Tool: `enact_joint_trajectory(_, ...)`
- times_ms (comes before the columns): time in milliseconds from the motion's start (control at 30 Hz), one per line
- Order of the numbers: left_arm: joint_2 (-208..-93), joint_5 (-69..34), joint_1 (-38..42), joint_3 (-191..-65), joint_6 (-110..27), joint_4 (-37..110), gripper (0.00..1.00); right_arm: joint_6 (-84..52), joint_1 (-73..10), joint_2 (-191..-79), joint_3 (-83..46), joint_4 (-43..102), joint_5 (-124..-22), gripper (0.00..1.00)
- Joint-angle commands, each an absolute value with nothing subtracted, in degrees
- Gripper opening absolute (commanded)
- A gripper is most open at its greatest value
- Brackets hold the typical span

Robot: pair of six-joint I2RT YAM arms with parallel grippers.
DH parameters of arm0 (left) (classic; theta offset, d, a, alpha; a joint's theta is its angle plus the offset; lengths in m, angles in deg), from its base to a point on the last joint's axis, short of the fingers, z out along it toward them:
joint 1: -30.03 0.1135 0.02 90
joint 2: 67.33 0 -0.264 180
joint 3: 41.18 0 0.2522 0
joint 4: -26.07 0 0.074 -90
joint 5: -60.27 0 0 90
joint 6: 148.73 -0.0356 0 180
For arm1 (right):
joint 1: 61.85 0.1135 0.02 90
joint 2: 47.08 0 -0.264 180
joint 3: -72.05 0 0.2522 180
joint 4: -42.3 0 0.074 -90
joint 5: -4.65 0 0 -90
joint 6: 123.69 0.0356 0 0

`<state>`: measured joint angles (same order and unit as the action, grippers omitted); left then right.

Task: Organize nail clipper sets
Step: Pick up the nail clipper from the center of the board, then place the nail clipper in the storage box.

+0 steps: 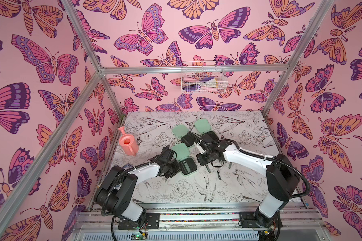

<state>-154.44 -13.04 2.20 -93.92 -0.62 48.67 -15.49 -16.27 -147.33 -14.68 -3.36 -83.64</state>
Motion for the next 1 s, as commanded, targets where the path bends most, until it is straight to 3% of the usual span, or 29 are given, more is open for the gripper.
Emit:
enact_joint_trajectory(0,-155.0,-13.9,1.9,-94.2,-0.8,51.7,0.34,-15.0,-14.0,-151.3,-17.6,-2.5,-82.1,0.13)
enact_joint_trajectory(967,-155.2,-14.0,1.9,-94.1,-1.1,51.6,0.34,-17.5,-12.3,-161.8,-22.9,-0.8,-83.1,0.13)
